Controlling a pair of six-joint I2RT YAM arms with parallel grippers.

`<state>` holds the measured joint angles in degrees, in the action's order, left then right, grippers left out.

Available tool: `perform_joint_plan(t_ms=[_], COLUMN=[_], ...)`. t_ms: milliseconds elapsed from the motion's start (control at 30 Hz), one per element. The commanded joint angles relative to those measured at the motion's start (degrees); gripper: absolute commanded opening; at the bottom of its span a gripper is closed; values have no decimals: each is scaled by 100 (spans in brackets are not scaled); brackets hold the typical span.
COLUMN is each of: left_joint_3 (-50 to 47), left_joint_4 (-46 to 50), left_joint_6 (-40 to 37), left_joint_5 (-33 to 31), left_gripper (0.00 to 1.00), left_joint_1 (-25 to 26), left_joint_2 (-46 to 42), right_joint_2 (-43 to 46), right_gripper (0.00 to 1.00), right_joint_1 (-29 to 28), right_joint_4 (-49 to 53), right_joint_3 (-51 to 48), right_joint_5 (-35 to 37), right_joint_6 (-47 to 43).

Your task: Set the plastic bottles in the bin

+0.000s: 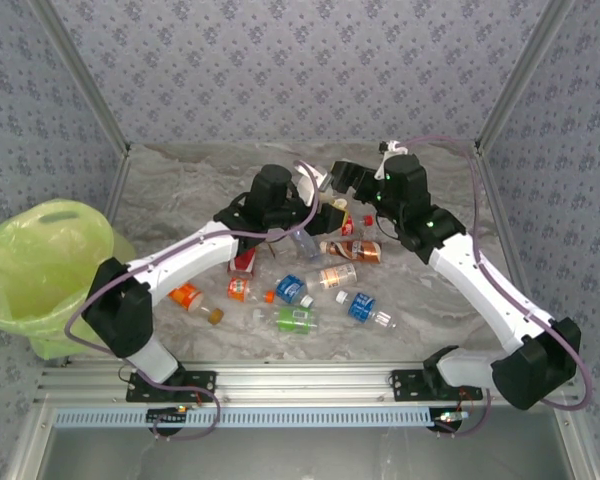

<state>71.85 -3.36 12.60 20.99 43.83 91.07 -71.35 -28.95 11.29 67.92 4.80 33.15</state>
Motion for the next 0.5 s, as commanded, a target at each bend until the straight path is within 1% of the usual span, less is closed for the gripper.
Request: perform_joint_plan(t_ms=[0, 67, 133, 233, 467], left_joint_3=[-211, -364, -419, -336, 339], left_joint_4=[441, 605, 927, 1521, 2871], left_joint_6=[-60, -72, -103, -363, -1110], left_joint_5=[-1540, -2213, -3013, -3908, -5486], left_gripper=[43, 42, 42, 41, 40], left_joint_1=[-22, -20, -22, -16, -30], left_joint_2=[-464, -768, -1096, -1520, -2275], right_joint_2=[356, 368, 353, 343, 211], right_gripper=[100, 100, 100, 100, 100], right_joint_1=[61, 150, 309, 531, 647], right_joint_4=[468, 787, 971, 876, 821], right_joint_3=[101, 90, -243, -508, -641], right_joint_5=[717, 1390, 1637, 1424, 1302], right_joint_6=[-121, 167, 446, 585, 600])
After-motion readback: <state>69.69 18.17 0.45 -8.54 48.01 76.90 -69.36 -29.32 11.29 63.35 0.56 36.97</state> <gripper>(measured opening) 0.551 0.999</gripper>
